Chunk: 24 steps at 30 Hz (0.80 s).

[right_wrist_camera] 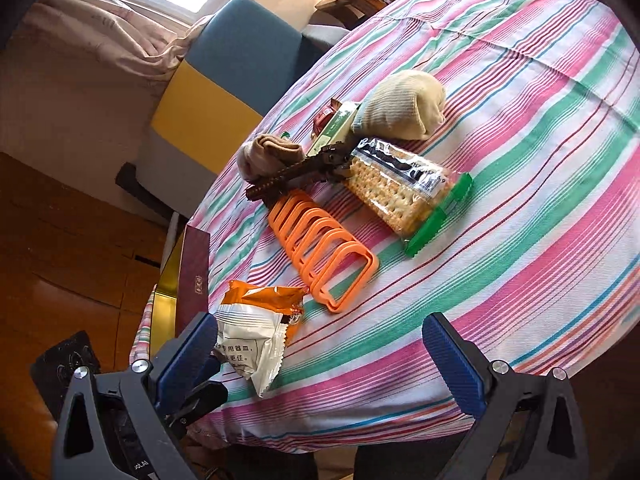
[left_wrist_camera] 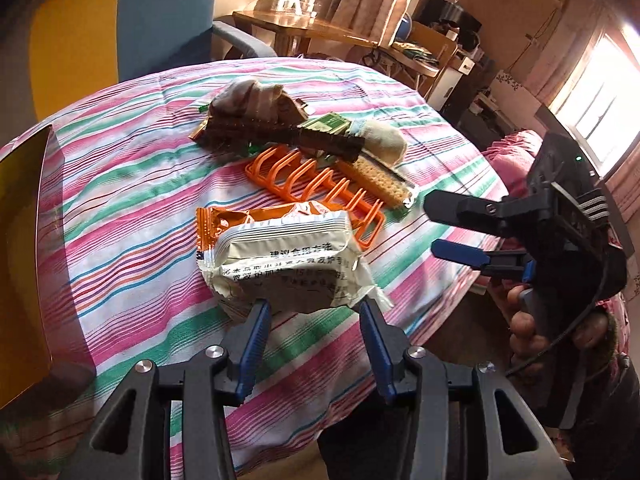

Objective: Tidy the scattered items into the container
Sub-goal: 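Move left tool to the white-orange snack packet while right tool approaches the orange rack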

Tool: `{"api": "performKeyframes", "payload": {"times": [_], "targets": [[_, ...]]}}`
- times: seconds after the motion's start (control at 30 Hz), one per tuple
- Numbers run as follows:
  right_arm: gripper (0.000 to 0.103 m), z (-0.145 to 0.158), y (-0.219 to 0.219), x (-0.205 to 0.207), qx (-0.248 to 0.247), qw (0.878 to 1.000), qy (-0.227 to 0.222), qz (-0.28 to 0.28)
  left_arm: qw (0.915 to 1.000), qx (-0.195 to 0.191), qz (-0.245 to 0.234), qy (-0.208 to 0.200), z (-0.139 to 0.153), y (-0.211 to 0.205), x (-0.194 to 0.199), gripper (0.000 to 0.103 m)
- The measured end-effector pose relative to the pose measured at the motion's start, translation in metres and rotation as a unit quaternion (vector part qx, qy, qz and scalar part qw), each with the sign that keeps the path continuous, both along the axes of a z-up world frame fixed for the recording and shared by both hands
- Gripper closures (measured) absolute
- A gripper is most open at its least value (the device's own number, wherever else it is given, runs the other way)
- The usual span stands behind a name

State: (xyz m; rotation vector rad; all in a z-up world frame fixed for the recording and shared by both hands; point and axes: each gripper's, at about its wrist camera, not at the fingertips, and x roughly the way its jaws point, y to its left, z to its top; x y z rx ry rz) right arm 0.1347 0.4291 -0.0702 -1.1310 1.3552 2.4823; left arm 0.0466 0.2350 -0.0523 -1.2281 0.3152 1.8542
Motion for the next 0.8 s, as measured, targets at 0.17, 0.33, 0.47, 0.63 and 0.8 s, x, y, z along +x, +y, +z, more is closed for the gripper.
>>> {"api": "performKeyframes", "payload": {"times": [0.17, 0.33, 0.47, 0.63, 0.8], "targets": [[0.000, 0.004, 0.010, -0.003, -0.004, 1.000, 0.012, 0.010, 0.9989, -0.025, 0.038, -0.011, -0.015, 0.005, -0.020, 0.056], [0.000, 0.003, 0.008, -0.005, -0.001, 1.000, 0.011, 0.019, 0.9971, -0.023, 0.072, -0.014, -0.017, 0.006, -0.044, 0.056], [0.000, 0.000, 0.005, -0.008, 0.005, 1.000, 0.008, 0.030, 0.9916, -0.021, 0.126, -0.019, -0.016, -0.007, -0.068, 0.056], [0.000, 0.010, 0.005, -0.022, -0.010, 0.998, 0.041, 0.055, 0.9858, 0.016, 0.163, -0.038, -0.008, -0.035, -0.074, 0.055], [0.000, 0.021, 0.000, -0.065, -0.025, 0.994, 0.069, 0.085, 0.9851, 0.042, 0.163, -0.038, 0.003, -0.058, -0.063, 0.053]]}}
